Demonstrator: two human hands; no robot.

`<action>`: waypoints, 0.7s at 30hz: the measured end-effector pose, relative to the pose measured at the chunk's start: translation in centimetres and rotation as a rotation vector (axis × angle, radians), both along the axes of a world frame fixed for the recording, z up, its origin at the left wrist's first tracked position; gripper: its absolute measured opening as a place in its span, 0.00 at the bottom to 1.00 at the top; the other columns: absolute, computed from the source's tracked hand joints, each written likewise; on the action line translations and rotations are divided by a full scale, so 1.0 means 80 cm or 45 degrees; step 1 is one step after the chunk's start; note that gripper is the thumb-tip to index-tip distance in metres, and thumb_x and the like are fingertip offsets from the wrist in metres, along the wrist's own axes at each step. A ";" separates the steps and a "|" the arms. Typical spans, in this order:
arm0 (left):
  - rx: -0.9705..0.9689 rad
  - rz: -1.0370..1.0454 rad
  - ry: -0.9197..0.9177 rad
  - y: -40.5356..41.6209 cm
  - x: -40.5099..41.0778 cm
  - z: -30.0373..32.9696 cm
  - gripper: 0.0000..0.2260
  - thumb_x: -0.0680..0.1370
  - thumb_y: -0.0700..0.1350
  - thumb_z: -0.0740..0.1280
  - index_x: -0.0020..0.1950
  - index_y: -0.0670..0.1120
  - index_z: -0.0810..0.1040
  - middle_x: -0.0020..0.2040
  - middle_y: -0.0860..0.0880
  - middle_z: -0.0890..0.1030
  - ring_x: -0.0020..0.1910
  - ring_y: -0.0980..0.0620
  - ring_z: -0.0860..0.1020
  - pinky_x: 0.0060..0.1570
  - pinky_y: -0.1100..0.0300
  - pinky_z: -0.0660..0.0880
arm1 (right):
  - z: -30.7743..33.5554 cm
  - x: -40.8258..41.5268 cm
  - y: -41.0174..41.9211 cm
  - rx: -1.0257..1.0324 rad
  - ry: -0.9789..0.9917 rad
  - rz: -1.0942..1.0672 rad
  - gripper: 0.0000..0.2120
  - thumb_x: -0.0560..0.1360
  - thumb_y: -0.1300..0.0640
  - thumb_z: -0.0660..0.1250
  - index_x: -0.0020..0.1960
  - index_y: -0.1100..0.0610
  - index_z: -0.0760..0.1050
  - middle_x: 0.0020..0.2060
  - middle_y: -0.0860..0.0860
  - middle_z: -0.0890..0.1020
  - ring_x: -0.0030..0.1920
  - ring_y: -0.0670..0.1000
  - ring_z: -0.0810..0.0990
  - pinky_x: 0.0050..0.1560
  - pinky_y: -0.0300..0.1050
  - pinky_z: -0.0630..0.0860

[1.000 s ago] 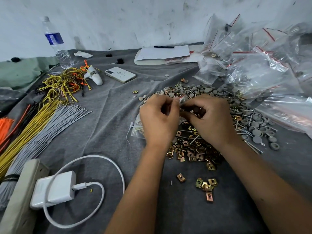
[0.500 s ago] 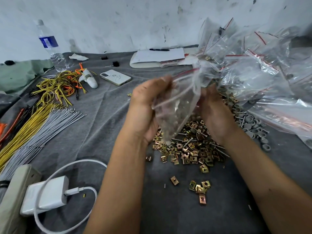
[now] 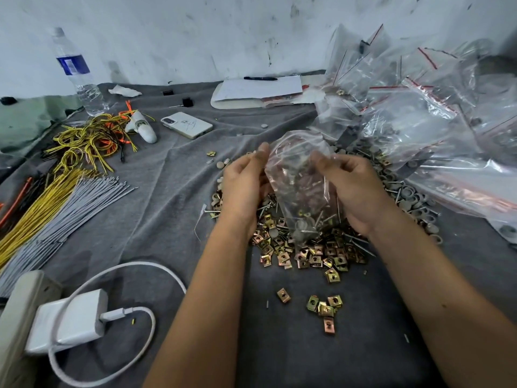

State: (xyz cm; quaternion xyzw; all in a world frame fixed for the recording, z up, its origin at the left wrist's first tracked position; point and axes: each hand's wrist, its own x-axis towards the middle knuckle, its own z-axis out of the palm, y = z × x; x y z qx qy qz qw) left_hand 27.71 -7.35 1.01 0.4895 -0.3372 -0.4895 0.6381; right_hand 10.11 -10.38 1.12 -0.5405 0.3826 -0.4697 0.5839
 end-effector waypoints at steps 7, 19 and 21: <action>-0.195 0.382 -0.370 -0.002 0.000 -0.010 0.05 0.79 0.41 0.75 0.43 0.47 0.85 0.40 0.48 0.88 0.42 0.49 0.86 0.48 0.49 0.83 | -0.007 -0.007 -0.008 -0.248 0.284 -0.236 0.14 0.81 0.48 0.68 0.41 0.53 0.83 0.30 0.51 0.83 0.30 0.49 0.82 0.30 0.44 0.78; -0.383 0.187 -0.416 -0.008 0.004 -0.013 0.04 0.78 0.35 0.74 0.52 0.40 0.83 0.38 0.48 0.85 0.38 0.51 0.82 0.41 0.57 0.82 | 0.008 -0.026 -0.011 -0.310 0.134 -0.183 0.08 0.77 0.45 0.70 0.44 0.47 0.85 0.35 0.47 0.85 0.33 0.45 0.82 0.32 0.37 0.78; -0.410 0.151 -0.456 -0.006 0.000 -0.012 0.04 0.77 0.35 0.75 0.50 0.43 0.84 0.40 0.44 0.85 0.39 0.47 0.82 0.41 0.56 0.82 | 0.008 -0.025 -0.012 -0.328 0.149 -0.231 0.06 0.78 0.51 0.73 0.42 0.45 0.86 0.37 0.48 0.87 0.37 0.47 0.85 0.33 0.40 0.81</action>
